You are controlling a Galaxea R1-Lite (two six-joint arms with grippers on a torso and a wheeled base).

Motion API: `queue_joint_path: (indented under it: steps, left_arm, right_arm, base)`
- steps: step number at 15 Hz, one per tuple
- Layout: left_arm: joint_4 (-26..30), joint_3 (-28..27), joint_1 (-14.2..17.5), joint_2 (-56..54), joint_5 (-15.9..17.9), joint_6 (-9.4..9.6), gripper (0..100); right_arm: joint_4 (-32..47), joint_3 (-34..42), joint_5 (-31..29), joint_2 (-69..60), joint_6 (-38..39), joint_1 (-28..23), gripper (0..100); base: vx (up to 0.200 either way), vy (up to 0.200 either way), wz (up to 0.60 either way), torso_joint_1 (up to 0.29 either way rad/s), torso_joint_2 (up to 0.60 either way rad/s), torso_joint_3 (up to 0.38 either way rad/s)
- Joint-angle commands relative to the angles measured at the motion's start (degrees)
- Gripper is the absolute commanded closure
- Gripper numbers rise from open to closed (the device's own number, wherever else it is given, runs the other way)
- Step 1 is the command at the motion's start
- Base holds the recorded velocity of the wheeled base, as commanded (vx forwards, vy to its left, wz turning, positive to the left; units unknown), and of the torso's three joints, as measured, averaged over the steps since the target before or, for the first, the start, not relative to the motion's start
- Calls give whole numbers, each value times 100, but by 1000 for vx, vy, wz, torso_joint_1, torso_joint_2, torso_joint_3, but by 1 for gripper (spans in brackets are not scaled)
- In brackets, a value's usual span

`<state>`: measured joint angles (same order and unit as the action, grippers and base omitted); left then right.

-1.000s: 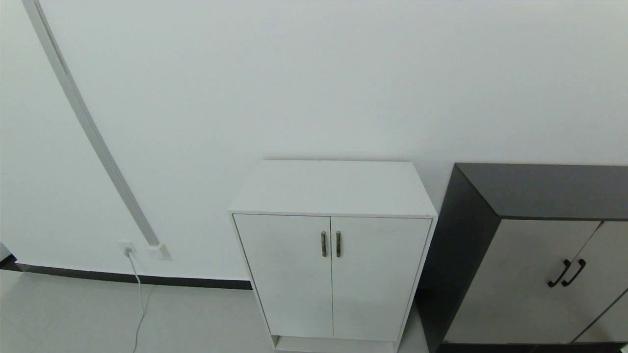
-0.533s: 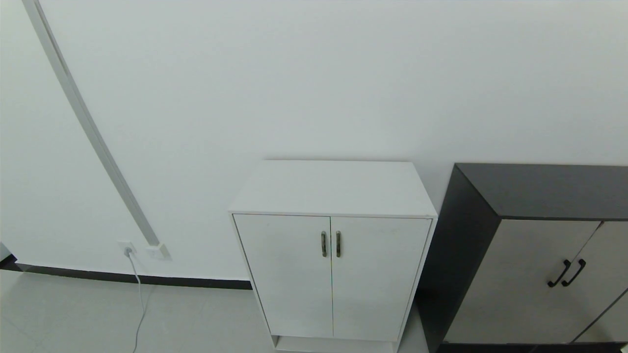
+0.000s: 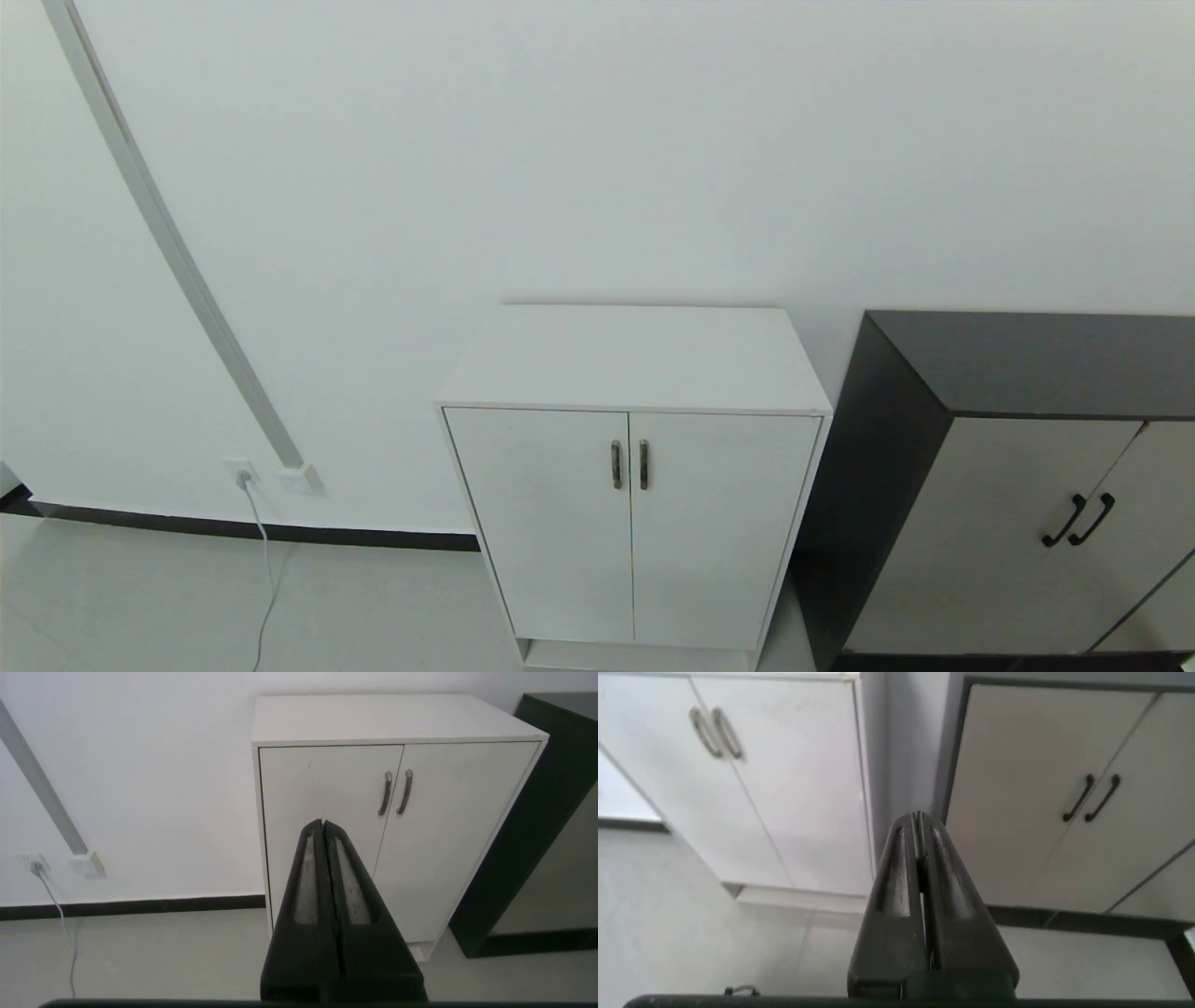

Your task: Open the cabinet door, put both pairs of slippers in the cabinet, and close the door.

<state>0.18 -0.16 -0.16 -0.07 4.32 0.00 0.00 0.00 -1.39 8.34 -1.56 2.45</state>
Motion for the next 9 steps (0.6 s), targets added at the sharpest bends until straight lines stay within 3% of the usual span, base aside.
queue_joint_path:
  steps: [1, 9]
  left_arm:
    - [-1, -2, -2, 7, -1, 0, 100]
    - [-1, -2, 7, 7, -1, -9, 100]
  right_arm:
    - [0, 0, -2, -324, -2, -78, 100]
    - [-18, 0, -54, -825, 323, -245, 100]
  base:
    - [0, 0, 0, 0, 0, 0]
    - [0, 0, 0, 0, 0, 0]
